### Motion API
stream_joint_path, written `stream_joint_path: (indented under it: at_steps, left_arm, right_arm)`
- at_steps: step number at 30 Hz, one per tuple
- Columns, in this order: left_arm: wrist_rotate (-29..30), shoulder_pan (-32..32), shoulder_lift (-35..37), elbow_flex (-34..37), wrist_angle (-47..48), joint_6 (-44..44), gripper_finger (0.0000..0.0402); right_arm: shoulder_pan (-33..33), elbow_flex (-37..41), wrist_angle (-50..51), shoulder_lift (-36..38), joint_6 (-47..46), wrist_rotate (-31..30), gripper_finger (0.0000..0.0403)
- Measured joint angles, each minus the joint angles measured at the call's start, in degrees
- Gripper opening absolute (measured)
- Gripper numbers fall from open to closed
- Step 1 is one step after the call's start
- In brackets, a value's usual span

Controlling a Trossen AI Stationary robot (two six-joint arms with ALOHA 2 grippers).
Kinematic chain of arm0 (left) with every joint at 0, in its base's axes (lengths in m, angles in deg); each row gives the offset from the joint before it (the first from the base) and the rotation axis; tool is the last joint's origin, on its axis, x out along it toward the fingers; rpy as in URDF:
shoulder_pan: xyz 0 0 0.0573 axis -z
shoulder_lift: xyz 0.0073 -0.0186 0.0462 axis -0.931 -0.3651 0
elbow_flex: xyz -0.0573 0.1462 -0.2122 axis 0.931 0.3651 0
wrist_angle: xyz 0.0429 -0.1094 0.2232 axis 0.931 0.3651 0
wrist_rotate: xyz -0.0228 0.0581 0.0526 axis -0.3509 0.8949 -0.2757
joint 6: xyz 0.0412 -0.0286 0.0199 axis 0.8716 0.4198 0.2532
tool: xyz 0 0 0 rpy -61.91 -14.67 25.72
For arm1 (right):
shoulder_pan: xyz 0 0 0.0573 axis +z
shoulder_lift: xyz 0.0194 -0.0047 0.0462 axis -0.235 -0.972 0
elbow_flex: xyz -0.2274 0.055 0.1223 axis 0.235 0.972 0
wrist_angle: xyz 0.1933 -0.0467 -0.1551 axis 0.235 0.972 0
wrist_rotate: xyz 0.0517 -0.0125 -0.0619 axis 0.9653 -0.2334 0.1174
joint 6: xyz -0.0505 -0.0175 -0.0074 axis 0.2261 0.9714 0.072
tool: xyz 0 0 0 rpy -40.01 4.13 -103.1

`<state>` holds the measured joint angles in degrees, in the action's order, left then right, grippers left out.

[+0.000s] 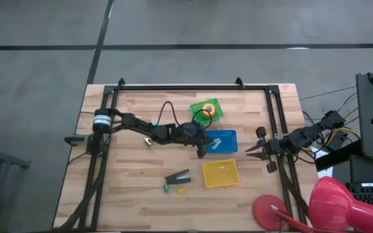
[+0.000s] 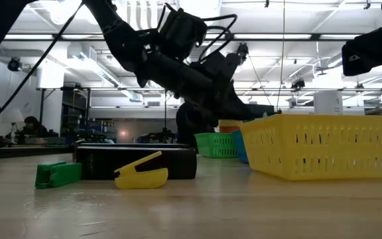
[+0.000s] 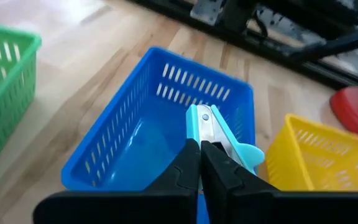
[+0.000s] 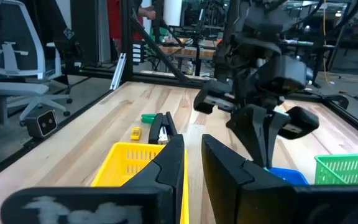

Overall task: Pick and place Stapler, Stapler remover, tape
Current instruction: Put the bottom light blue staple remover into the blue bin, then put the light blue staple remover into the blue bin

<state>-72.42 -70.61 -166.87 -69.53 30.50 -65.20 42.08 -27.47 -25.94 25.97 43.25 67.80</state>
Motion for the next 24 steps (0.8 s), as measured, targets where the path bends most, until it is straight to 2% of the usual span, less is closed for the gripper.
stream_joint_path:
  at_steps: [21, 24]
  left_arm:
    - [0.0, 0.0, 0.0, 0.0, 0.0, -0.8, 0.003]
    - [-1.9, 0.0, 0.2, -0.1, 0.0, -0.4, 0.0035]
  right_arm:
    - [0.0, 0.0, 0.0, 0.0, 0.1, 0.0, 0.0052]
    - [0.0, 0.0, 0.0, 0.0, 0.0, 0.0, 0.0052]
